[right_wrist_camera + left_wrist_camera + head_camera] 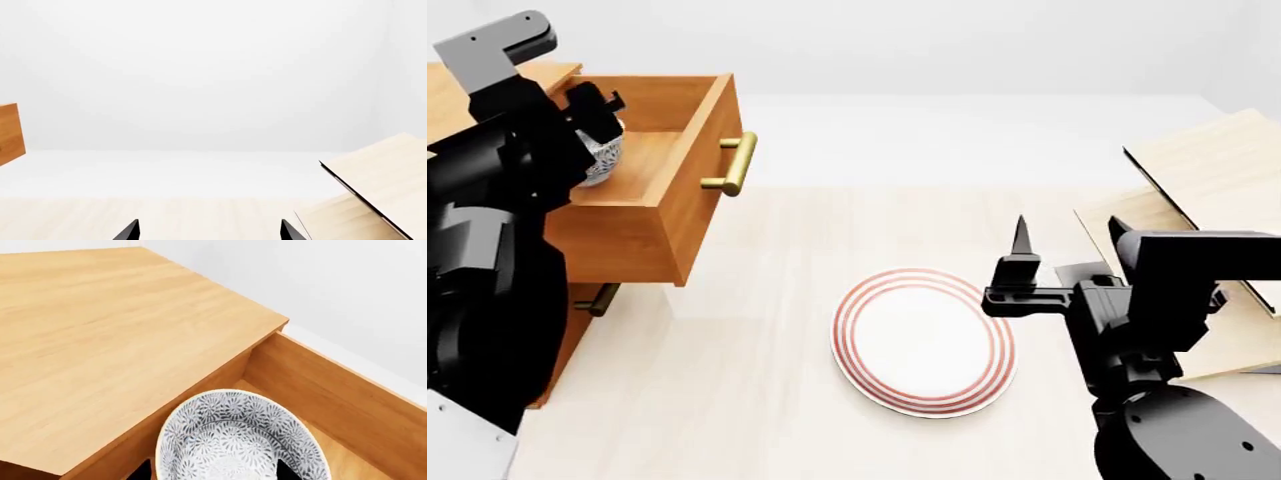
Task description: Open the top drawer of the cabinet and put the bowl in it.
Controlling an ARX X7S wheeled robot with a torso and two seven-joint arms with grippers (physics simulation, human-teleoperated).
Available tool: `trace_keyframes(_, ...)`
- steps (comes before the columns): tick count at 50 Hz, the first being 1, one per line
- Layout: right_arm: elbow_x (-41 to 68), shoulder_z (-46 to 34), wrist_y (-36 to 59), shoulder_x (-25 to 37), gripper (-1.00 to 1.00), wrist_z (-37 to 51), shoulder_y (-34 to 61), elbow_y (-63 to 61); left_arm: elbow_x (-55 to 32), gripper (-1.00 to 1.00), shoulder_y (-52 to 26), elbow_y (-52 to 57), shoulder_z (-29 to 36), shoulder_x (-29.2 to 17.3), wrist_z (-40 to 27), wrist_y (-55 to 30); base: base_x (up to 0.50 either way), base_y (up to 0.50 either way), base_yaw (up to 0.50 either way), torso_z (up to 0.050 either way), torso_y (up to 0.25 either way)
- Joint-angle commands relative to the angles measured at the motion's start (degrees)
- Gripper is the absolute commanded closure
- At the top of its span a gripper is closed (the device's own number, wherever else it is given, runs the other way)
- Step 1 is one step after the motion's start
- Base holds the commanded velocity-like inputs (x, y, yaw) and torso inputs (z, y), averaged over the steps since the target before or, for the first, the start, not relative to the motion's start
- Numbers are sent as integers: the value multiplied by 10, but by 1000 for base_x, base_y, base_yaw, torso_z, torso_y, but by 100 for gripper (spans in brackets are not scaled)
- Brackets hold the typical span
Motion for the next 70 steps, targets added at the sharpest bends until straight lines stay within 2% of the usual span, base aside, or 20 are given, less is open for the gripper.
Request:
trace_keyframes(1,1,0,-4,1,-100,0,-1,2,15,-100,-12,1,-6,2,10,-2,0,0,0,0,0)
trace_keyframes(13,0,-4,-8,1,-100,1,-2,5,20,-100,-45,29,1,4,28,-24,0,0,0,0,0)
trace_keyframes(22,3,-4,-4,2,-100,5,2,-1,-3,-100,24,356,6,36,61,-233,0,0,0,0,0)
trace_keyframes(35,23,9,14,10,-100,20,6,-39,-54,-100,77,655,21,52,111,-417,0,0,0,0,0)
trace_keyframes(39,27,12,16,11,-100,23,7,-45,-82,-100,109,764,7,59,124,-479,0,0,0,0,0)
trace_keyframes(53,53,40,19,19,-100,33,-7,-86,-159,-100,204,1041,-54,85,141,-632,0,0,0,0,0)
trace_keyframes(55,60,48,20,22,-100,36,-11,-94,-216,-100,227,1064,-65,76,117,-636,0,0,0,0,0)
trace_keyframes(61,80,72,25,28,-100,48,-24,-125,-494,-100,280,1097,-117,29,-51,-635,0,0,0,0,0)
trace_keyframes(70,111,98,39,40,-100,68,-22,-163,-729,-100,339,1142,-173,-2,-186,-628,0,0,0,0,0)
